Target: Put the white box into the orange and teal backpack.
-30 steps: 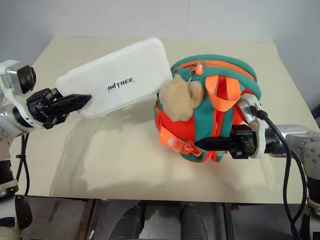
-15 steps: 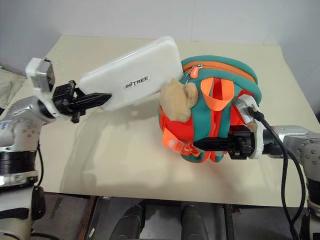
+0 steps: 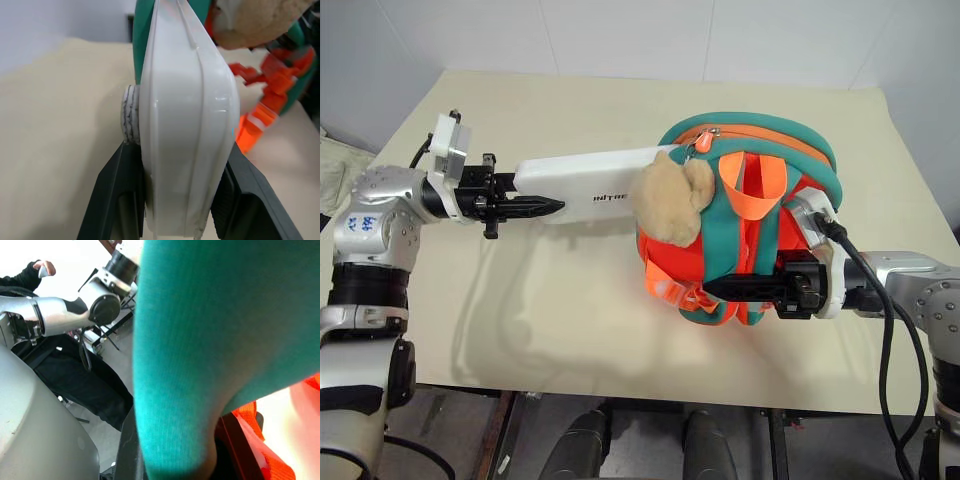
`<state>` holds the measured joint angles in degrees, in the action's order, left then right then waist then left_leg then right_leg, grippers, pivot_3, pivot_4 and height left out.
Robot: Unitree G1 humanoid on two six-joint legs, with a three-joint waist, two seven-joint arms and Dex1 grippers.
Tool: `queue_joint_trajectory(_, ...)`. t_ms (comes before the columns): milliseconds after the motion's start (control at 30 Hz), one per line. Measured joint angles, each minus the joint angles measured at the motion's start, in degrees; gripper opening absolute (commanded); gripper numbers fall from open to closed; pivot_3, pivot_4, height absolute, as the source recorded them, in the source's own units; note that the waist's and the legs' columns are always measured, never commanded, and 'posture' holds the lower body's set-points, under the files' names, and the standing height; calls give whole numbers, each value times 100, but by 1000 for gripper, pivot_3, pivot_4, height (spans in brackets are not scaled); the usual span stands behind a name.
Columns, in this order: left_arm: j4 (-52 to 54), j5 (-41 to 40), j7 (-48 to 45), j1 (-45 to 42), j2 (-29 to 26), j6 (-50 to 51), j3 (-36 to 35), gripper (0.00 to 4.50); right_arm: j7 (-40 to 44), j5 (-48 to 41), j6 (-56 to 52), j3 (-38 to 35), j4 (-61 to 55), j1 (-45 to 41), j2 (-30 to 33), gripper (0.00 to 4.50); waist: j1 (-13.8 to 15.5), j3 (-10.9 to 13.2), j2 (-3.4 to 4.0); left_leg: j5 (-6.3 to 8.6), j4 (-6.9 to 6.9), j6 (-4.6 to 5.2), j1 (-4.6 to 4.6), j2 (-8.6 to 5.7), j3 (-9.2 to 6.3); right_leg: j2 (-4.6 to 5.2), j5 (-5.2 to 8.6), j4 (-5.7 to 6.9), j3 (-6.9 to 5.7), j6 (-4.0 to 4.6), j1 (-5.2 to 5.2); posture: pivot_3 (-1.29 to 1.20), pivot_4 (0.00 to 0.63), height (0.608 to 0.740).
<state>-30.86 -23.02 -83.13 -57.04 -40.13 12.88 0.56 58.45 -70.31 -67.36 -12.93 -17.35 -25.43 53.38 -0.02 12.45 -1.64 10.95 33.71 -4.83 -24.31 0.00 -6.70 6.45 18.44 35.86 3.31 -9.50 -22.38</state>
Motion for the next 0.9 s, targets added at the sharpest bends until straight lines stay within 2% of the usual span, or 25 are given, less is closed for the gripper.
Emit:
queue_joint_trajectory(100,-423,333,-161,-611,207,-92,260,1267,-12,0,3,13,-2,-43,-52,283,-4,0,0,0,4,1,-1,-2,1,1,-2,-3,1,-3,4,0,150,740)
queue_joint_trajectory(267,-813,784,-78,-1206,975,-120,685,1267,-47,5,31,132,-8,-176,-266,283,-10,1,-1,1,3,2,-8,-2,0,0,1,-2,1,-7,-2,0,150,740)
queue_joint_trajectory(500,-897,990,434,-1431,2266,42,894,1267,-152,68,163,254,-51,-265,-516,283,-18,1,-2,3,13,4,-25,-2,1,1,7,-1,1,-16,-13,0,150,740)
queue_joint_trajectory(633,-1131,1047,718,-1461,2670,-42,892,1267,-273,93,247,255,-67,-265,-641,283,-19,1,-2,3,17,5,-25,-3,1,1,7,2,1,-16,-13,0,150,740)
queue_joint_trajectory(700,-1247,1069,817,-1460,2777,-55,891,2011,-353,91,253,255,-128,-263,-660,252,-16,1,-2,3,20,5,-25,-3,1,1,7,3,1,-16,-12,0,150,740)
queue_joint_trajectory(900,-1183,1067,990,-1453,2599,103,781,3649,-452,57,274,232,-288,-83,-664,252,-40,1,-2,3,21,5,-24,-3,1,0,7,7,3,-16,-13,0,150,740)
